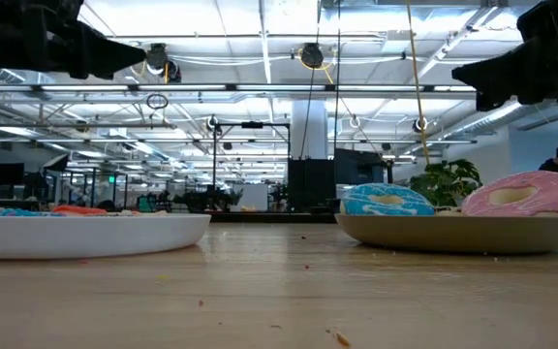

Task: Pick & Place donuts
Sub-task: Return to Home Position

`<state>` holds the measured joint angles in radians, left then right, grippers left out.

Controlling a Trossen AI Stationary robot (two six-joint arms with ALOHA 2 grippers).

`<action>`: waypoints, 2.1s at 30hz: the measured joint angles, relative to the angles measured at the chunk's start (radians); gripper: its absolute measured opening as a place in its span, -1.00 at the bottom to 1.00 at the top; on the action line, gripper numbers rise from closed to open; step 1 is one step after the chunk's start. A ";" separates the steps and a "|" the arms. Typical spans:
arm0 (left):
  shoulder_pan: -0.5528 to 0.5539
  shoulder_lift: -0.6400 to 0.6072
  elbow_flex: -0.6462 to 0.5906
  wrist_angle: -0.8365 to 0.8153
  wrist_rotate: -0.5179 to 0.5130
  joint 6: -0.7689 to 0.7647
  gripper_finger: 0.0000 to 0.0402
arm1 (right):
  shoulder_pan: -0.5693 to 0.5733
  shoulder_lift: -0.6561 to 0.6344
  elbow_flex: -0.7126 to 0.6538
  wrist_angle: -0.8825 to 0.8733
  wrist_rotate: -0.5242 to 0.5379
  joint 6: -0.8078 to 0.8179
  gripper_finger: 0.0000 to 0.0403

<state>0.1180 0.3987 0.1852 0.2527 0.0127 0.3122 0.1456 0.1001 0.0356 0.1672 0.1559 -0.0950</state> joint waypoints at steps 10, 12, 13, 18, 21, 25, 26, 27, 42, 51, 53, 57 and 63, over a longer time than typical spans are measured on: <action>-0.138 -0.109 0.000 -0.076 0.032 0.105 -0.99 | -0.009 -0.025 0.003 -0.063 0.000 0.023 -1.00; -0.148 -0.164 0.000 -0.126 0.005 0.114 -0.99 | -0.009 -0.035 0.003 -0.071 0.000 0.033 -1.00; -0.149 -0.192 0.000 -0.156 -0.006 0.124 -0.99 | -0.009 -0.041 0.002 -0.076 0.000 0.034 -1.00; -0.116 -0.294 -0.011 -0.198 0.020 0.138 -1.00 | -0.009 -0.079 0.002 -0.102 0.016 0.028 -1.00; -0.079 -0.321 -0.047 -0.215 0.030 0.096 -1.00 | -0.009 -0.095 0.001 -0.112 0.027 0.026 -1.00; -0.042 -0.351 -0.124 -0.166 0.076 0.047 -1.00 | -0.009 -0.098 0.001 -0.118 0.025 0.030 -1.00; -0.036 -0.357 -0.147 -0.146 0.079 0.037 -1.00 | -0.009 -0.098 0.001 -0.119 0.025 0.030 -1.00; -0.031 -0.364 -0.169 -0.126 0.084 0.032 -1.00 | -0.009 -0.098 0.000 -0.119 0.025 0.031 -1.00; -0.014 -0.373 -0.175 -0.196 0.117 -0.030 -1.00 | -0.009 -0.089 -0.021 -0.105 0.025 0.061 -1.00; -0.014 -0.373 -0.175 -0.198 0.038 -0.075 -0.95 | -0.009 -0.089 -0.021 -0.095 0.024 0.053 -1.00; -0.014 -0.373 -0.175 -0.198 0.039 -0.111 -0.90 | -0.009 -0.089 -0.021 -0.084 0.026 0.054 -1.00; -0.014 -0.373 -0.175 -0.198 0.038 -0.176 -0.85 | -0.009 -0.089 -0.021 -0.081 0.026 0.057 -1.00; -0.014 -0.373 -0.175 -0.198 0.038 -0.189 -0.85 | -0.009 -0.089 -0.021 -0.077 0.026 0.057 -1.00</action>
<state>0.1043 0.0257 0.0101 0.0547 0.0509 0.1227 0.1364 0.0113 0.0147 0.0906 0.1822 -0.0383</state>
